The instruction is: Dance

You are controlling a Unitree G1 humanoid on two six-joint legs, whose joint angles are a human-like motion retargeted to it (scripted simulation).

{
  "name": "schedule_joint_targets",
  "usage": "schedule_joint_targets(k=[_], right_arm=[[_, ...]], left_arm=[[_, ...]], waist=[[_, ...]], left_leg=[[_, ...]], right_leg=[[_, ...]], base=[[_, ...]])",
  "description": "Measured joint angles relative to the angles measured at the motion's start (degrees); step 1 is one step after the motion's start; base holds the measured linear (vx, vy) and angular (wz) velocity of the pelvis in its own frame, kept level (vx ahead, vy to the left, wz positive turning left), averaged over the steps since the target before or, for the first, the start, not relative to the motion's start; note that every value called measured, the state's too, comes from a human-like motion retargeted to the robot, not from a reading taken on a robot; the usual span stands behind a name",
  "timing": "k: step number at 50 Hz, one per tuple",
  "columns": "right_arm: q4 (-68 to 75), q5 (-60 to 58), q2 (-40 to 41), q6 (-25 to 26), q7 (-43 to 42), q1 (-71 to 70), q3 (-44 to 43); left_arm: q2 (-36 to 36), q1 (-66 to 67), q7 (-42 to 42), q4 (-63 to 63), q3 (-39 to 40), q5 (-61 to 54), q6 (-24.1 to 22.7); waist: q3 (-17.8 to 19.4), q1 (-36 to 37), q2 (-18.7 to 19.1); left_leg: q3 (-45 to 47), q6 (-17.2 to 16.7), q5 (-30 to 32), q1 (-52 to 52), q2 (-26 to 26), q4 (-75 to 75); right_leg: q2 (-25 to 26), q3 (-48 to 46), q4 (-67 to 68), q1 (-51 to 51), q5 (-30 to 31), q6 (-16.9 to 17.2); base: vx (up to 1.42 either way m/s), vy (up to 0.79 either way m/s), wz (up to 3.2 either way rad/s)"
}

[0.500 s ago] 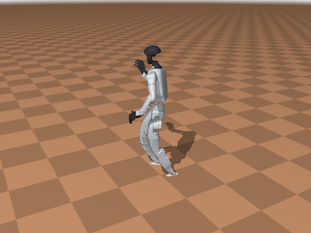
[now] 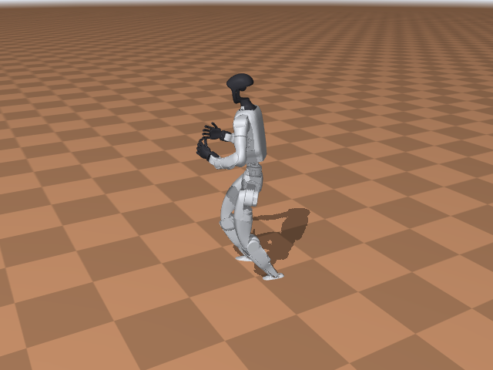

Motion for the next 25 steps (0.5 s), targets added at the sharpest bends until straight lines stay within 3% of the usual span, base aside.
schedule_joint_targets(k=[12,25], right_arm=[[-0.19,-0.47,0.54,-0.67,-1.51,0.86,-1.52],[-1.23,-8.03,0.97,-0.94,-5.24,1.18,-3.44]], left_arm=[[0.7,0.35,-3.76,-2.1,-0.91,-1.34,1.65],[-0.72,0.24,-0.07,-2.03,0.35,2.97,1.78]], waist=[[0.27,0.41,-0.56],[0.42,0.72,-0.98]], left_leg=[[-0.48,1.06,-0.02,1.43,-1.62,-2.87],[-0.93,1.57,1.02,1.89,-3.53,-6.2]], right_leg=[[-0.42,0.41,0.81,-0.53,0.69,0.11],[-1.76,0.49,2.06,-2.42,1.34,0.14]], base=[[0.0,0.0,0.0],[0.0,0.0,0.0]])
